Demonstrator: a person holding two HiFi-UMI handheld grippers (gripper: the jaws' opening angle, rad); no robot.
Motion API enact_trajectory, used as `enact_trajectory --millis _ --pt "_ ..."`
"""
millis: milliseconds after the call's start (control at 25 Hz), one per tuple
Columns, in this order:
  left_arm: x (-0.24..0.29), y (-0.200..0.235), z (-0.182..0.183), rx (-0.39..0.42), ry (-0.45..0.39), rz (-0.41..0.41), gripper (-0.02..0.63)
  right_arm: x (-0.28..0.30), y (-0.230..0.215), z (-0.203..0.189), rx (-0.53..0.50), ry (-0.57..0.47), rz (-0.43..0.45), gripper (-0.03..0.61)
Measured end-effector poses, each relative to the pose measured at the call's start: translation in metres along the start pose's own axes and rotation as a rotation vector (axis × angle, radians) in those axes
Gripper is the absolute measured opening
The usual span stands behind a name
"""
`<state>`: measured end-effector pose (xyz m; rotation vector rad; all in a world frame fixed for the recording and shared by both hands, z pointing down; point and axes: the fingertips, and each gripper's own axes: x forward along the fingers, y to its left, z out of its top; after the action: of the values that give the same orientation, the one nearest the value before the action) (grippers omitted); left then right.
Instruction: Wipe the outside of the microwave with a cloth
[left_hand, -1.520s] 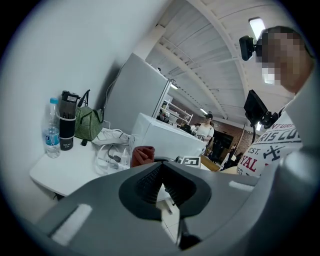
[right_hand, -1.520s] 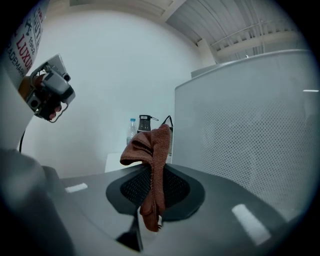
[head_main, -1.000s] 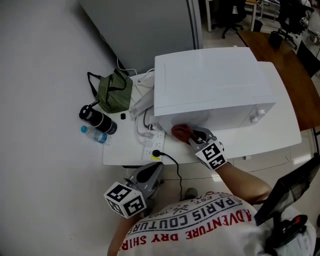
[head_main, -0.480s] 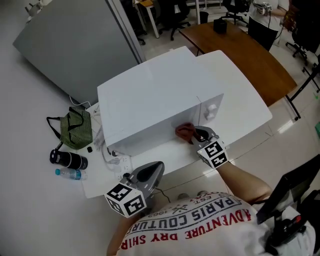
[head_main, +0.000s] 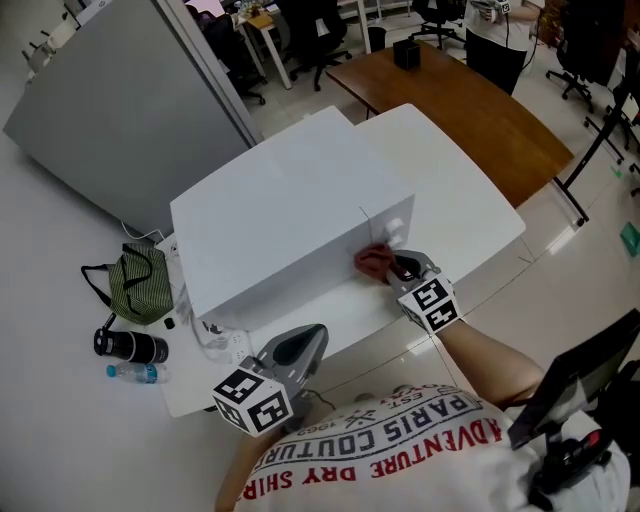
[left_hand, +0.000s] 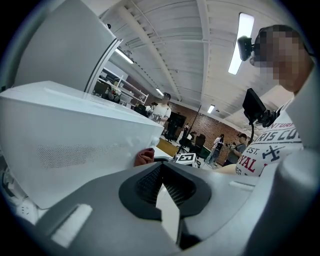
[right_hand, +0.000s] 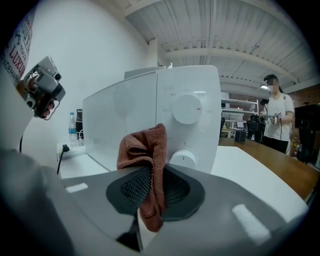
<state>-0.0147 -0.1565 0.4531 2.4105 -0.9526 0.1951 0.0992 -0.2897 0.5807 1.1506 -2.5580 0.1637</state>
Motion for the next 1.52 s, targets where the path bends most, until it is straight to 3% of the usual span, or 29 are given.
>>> enact_trajectory --millis 320,640,800,1000,1160,1320,1520 --pt "-0.018 0.006 0.002 -0.008 -0.035 0.027 0.006 -0.025 0.024 0.035 -0.091 -0.015 0.096 0.046" --pt "-0.063 0.011 0.012 0.005 -0.121 0.041 0.006 -0.053 0.111 0.150 -0.272 -0.102 0.361 0.044" --pt "-0.104 0.023 0.021 0.020 -0.199 0.078 0.006 -0.043 0.165 0.206 -0.334 -0.096 0.489 0.044" --pt "-0.163 0.041 0.035 0.052 -0.281 0.143 0.006 0.001 0.223 0.251 -0.299 -0.008 0.588 0.044" --pt "-0.213 0.054 0.042 0.062 -0.345 0.203 0.006 0.046 0.260 0.274 -0.168 0.085 0.636 0.044" --pt "-0.254 0.065 0.026 0.034 -0.387 0.253 0.006 0.086 0.284 0.276 0.004 0.198 0.671 0.044" --pt "-0.280 0.073 0.011 -0.010 -0.418 0.308 0.006 0.124 0.284 0.261 -0.098 0.371 0.587 0.044"
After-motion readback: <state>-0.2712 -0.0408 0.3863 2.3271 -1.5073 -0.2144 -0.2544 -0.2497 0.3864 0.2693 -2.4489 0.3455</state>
